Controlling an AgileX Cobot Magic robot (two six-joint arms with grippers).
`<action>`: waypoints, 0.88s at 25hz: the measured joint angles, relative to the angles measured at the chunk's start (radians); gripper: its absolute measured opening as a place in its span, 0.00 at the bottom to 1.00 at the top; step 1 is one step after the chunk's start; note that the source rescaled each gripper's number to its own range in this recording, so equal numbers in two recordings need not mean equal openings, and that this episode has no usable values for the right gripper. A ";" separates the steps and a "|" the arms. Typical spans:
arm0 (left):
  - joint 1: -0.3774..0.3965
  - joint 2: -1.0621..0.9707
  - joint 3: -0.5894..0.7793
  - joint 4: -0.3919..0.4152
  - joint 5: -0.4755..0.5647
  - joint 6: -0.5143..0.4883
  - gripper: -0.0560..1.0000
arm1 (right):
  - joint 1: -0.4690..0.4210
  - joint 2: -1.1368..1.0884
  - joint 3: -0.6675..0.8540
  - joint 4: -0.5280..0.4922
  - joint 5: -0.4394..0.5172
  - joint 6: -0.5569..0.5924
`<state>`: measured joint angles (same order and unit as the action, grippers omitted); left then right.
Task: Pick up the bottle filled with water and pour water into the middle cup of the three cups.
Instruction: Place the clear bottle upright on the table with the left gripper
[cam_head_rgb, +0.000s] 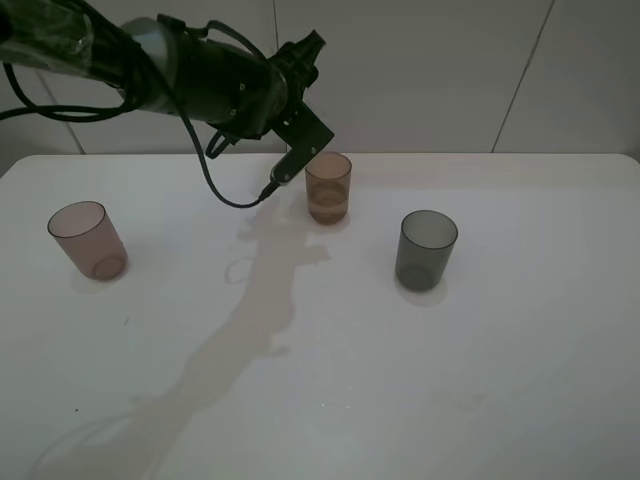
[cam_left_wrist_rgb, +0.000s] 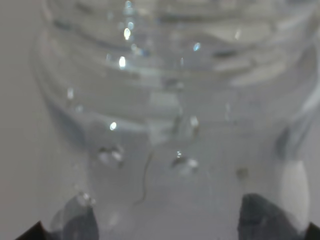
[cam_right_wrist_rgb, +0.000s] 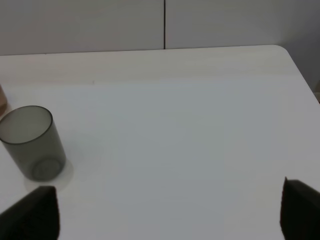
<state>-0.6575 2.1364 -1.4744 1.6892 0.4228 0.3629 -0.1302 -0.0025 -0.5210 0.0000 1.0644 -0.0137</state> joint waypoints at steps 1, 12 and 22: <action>0.000 -0.003 0.000 -0.003 0.000 0.000 0.07 | 0.000 0.000 0.000 0.000 0.000 0.000; 0.002 -0.102 0.000 -0.508 -0.094 -0.250 0.07 | 0.000 0.000 0.000 0.000 0.000 0.000; 0.122 -0.235 0.287 -1.040 -0.403 -0.332 0.07 | 0.000 0.000 0.000 0.000 0.000 0.000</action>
<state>-0.5353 1.9019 -1.1877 0.6491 0.0201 0.0307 -0.1302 -0.0025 -0.5210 0.0000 1.0644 -0.0137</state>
